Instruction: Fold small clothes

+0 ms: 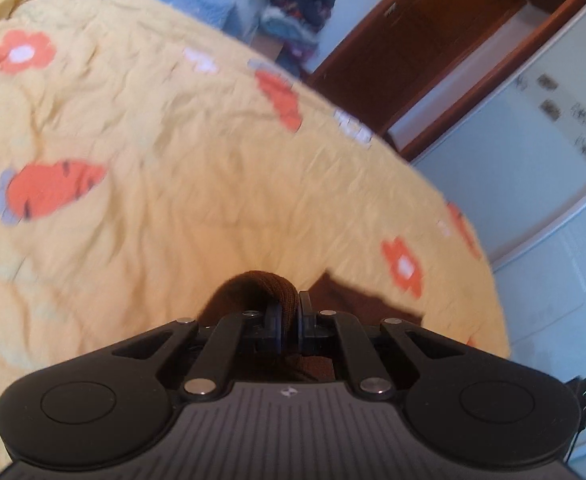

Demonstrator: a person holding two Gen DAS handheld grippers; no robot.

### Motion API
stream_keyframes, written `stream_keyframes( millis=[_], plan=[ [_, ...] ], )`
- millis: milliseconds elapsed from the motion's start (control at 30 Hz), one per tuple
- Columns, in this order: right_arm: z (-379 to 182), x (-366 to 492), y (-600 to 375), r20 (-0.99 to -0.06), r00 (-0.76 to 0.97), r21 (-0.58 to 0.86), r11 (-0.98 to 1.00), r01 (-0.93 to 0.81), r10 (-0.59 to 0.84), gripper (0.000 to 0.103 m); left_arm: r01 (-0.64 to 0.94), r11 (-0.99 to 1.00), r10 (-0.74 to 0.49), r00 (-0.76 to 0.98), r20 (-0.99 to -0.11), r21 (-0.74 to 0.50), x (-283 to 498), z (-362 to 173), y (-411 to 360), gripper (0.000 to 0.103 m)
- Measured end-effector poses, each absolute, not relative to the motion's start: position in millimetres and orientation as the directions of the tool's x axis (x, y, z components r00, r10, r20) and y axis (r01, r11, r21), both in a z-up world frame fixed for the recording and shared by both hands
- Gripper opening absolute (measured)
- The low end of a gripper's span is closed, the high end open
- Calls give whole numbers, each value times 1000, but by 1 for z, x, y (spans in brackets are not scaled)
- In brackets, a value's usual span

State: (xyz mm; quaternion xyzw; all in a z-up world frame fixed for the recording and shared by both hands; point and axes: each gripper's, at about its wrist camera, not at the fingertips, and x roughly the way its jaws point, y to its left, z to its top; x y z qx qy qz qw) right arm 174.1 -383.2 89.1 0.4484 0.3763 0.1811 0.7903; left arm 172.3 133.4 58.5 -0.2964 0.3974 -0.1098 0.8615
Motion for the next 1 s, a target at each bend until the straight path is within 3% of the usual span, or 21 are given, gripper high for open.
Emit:
stream_keyframes(
  millis=[67,133,167,233,267,300,367,433,533,567,633,733,833,933,1000],
  plan=[
    [83,185,-390,-427,675,859,504,94,601,14,-71,748,-447,680,-581,-660,186,52,137,7],
    [69,196,-395,-440,675,873,459,166,592,19,-142,698,-448,678,-583,-702,197,35,144,22],
    [62,197,-397,-444,680,880,427,208,584,26,-204,674,-438,663,-607,-710,197,28,148,28],
    [59,189,-400,-406,713,900,386,203,571,59,-235,637,-432,680,-593,-734,183,23,152,59],
    [64,182,-399,-391,731,900,399,175,560,84,-205,652,-414,711,-569,-730,171,28,152,67],
    [71,175,-397,-384,745,890,434,140,546,99,-178,690,-382,733,-563,-701,160,35,150,78],
    [84,168,-388,-392,743,853,517,73,543,100,-99,763,-352,765,-539,-639,145,50,139,80],
    [89,172,-372,-433,701,817,576,38,567,99,-19,793,-398,740,-542,-609,146,54,123,81],
    [82,189,-332,-547,595,732,682,-2,589,97,-22,817,-435,632,-642,-576,165,35,94,80],
    [79,193,-320,-585,579,681,731,-29,568,97,-43,831,-426,592,-684,-555,172,22,87,80],
    [76,195,-307,-599,624,528,833,-163,502,93,31,877,-377,664,-646,-480,167,15,82,79],
    [80,196,-317,-622,670,427,893,-142,404,74,108,924,-338,679,-652,-366,150,18,76,79],
    [102,180,-322,-664,688,344,937,-66,293,79,130,971,-232,707,-668,-199,113,33,65,79],
    [116,142,-315,-620,683,364,913,-186,386,81,227,967,-244,716,-654,-113,77,32,49,80],
    [111,130,-293,-662,607,337,898,-282,439,82,286,957,-249,700,-669,-57,65,21,30,80]
  ],
)
